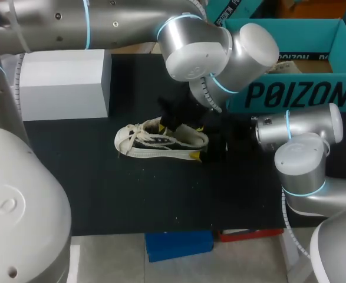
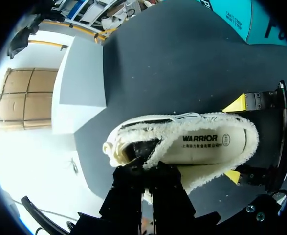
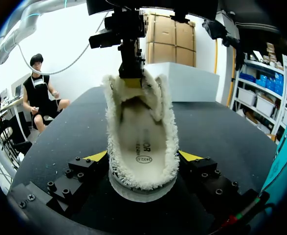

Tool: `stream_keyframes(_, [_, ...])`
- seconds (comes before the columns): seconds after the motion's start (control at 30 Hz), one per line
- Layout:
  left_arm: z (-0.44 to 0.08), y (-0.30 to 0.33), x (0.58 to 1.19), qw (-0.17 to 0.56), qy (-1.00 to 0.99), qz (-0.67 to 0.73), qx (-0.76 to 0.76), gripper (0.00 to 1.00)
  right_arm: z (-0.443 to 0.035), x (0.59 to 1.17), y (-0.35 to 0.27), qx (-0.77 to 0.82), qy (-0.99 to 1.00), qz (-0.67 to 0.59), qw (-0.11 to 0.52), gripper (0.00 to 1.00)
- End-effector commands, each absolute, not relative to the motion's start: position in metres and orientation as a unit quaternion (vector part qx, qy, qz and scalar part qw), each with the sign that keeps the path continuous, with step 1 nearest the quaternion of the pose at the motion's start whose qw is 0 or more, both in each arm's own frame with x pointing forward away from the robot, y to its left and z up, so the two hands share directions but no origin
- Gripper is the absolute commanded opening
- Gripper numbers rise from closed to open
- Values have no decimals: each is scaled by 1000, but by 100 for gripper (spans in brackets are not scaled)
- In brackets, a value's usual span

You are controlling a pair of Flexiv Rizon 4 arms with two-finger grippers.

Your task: Take the shoe out of the shoebox, open the shoe tongue, remove and reinsert the insole, then place the shoe into the shoebox

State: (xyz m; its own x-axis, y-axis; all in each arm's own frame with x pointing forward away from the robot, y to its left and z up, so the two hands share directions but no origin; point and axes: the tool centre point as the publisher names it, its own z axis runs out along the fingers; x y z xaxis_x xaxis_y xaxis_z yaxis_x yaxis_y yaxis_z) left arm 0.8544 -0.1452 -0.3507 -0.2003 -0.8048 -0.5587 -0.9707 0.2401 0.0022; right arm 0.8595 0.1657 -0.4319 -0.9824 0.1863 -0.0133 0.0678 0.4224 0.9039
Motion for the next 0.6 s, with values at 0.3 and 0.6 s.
stream_keyframes(0.3, [-330, -109, 847, 229, 738, 156, -615, 0, -434, 860, 168, 77, 841, 532, 57, 0])
stream_keyframes(0.6, [-347, -82, 840, 227, 721, 179, -630, 0, -434, 860, 168, 77, 841, 532, 57, 0])
